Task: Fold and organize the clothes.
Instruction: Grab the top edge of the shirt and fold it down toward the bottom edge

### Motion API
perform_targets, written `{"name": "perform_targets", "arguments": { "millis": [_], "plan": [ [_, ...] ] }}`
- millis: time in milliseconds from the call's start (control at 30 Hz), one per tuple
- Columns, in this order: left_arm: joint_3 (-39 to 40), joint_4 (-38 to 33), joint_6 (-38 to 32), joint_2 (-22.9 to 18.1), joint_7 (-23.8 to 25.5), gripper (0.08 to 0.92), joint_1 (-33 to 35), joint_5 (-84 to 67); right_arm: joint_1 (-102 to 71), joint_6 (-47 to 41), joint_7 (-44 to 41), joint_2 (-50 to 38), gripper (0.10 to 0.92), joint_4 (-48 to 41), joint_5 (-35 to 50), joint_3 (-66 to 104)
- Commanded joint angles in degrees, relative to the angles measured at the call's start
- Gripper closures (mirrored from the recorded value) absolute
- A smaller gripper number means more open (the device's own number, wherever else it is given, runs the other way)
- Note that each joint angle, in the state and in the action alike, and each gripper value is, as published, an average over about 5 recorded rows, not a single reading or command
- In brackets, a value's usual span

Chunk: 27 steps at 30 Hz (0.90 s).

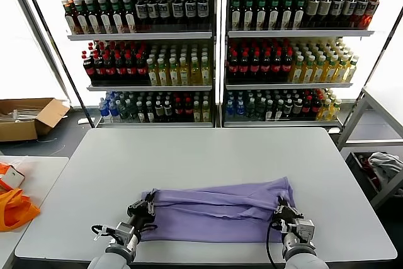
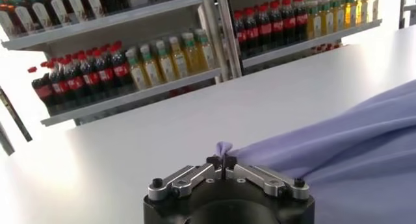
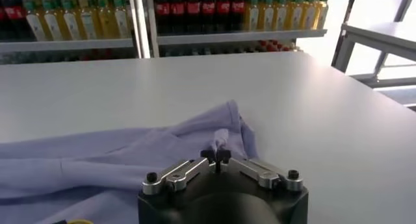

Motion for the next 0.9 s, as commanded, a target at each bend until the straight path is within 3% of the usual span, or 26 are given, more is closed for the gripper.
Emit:
{"name": "perform_targets", "arguments": {
  "millis": [33, 467, 900],
  "plan": [
    [-0.3, -3.1, 0.8, 0.4, 0.0, 0.911, 1.0, 0.3, -0.5, 0.4, 0.1, -0.1, 0.912, 0.3, -1.7, 0.2],
    [-0.3, -4.3, -0.3, -0.5, -0.4, 0.886, 2.2, 1.6, -0.7, 0.2, -0.7, -0.1, 0.886, -2.2, -3.3, -1.3],
    [0.8, -13.7, 0.4, -4.6, -2.9, 0.526, 5.0, 5.6, -3.1, -1.4, -1.0, -2.0, 0.526, 5.8, -0.9, 3.1]
  ]
}}
